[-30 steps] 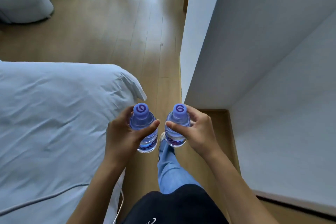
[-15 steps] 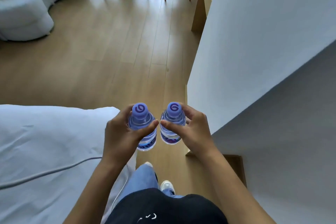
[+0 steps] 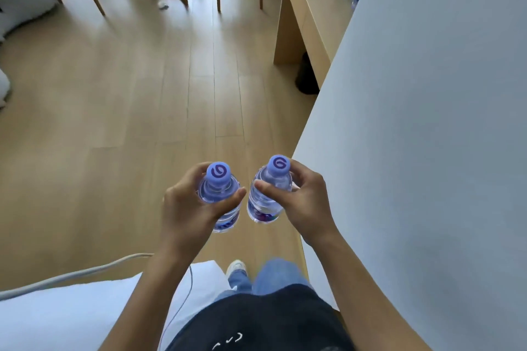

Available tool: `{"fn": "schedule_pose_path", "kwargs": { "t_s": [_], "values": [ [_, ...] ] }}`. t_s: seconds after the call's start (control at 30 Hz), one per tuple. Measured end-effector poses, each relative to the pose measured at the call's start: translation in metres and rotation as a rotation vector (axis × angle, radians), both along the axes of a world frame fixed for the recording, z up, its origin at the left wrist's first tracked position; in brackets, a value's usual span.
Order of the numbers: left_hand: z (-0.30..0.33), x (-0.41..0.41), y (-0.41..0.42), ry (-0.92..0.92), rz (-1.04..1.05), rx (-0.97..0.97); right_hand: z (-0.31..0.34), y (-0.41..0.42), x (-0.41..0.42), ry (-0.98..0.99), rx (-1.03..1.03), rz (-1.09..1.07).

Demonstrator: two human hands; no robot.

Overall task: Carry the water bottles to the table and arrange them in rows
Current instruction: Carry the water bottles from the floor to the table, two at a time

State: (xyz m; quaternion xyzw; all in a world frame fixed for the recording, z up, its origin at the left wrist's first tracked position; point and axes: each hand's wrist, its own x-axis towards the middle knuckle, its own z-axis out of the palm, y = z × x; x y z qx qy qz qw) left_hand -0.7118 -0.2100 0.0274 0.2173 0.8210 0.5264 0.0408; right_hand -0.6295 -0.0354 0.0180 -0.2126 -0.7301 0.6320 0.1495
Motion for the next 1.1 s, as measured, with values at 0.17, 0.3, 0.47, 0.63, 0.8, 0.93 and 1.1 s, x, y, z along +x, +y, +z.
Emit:
{"fn": "schedule_pose_path", "kwargs": {
  "t_s": [0.17, 0.3, 0.47, 0.63, 0.8, 0.93, 1.1],
  "values": [
    [-0.006, -0.098, 0.034, -0.045, -0.025, 0.002, 0.0, 0.033, -0.089, -0.026, -0.008, -0.049],
    [-0.016, -0.18, 0.078, -0.102, -0.031, 0.023, -0.008, 0.075, -0.168, -0.039, -0.004, -0.049],
    [-0.014, -0.282, 0.141, -0.082, -0.037, 0.043, -0.011, 0.133, -0.276, -0.033, 0.055, 0.009],
    [0.002, -0.383, 0.201, -0.036, -0.024, 0.038, 0.003, 0.196, -0.377, 0.014, 0.096, 0.06],
    [0.003, -0.464, 0.262, -0.023, -0.041, 0.006, 0.005, 0.253, -0.442, 0.012, 0.072, -0.02],
    [-0.005, -0.526, 0.312, -0.037, -0.119, 0.002, -0.003, 0.297, -0.49, -0.029, 0.05, -0.108],
    [-0.018, -0.614, 0.385, -0.037, -0.242, 0.003, -0.011, 0.352, -0.561, -0.048, 0.065, -0.212]
  ]
}}
